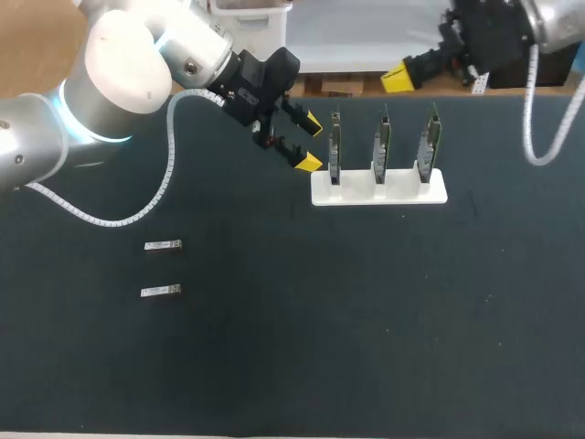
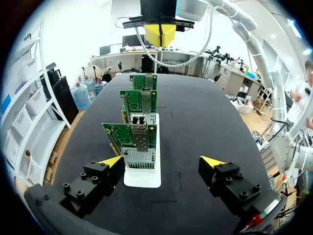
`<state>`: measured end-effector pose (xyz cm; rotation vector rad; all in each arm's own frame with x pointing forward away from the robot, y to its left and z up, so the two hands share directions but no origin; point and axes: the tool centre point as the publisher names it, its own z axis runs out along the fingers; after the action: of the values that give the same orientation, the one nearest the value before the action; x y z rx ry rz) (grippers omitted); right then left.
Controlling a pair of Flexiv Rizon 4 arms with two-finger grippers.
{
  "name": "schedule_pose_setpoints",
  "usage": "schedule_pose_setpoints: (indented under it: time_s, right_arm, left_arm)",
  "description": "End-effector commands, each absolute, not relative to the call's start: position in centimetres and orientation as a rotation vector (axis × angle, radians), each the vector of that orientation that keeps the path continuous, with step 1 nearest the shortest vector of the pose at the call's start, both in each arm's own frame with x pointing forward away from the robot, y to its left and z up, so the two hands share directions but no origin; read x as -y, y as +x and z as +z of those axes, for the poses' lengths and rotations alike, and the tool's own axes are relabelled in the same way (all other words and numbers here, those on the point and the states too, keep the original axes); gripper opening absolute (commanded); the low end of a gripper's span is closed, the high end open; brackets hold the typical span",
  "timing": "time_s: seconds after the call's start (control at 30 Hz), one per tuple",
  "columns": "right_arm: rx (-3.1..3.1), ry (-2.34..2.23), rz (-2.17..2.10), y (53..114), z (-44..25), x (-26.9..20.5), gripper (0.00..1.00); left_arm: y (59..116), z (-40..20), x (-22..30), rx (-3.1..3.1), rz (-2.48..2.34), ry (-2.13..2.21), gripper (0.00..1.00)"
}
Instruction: Pick up the optical module with the left hand, and insert it into the network port with the right hand.
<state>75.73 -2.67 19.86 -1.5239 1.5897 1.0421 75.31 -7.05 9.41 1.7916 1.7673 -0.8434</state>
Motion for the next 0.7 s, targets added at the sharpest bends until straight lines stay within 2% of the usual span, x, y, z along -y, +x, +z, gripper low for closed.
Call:
schedule_pose_setpoints:
  time_s: [0.03, 0.7]
  right_arm:
    - [-1.585, -1.539, 1.056, 75.7, 19.9, 4.1, 0.00]
    - [-1.634, -1.609, 1.077, 76.0, 17.6, 6.4, 0.00]
  left_arm:
    - [75.4, 9.4, 7.0, -1.768, -0.843, 1.793, 1.00]
    - [75.4, 9.4, 7.0, -1.768, -0.843, 1.793, 1.00]
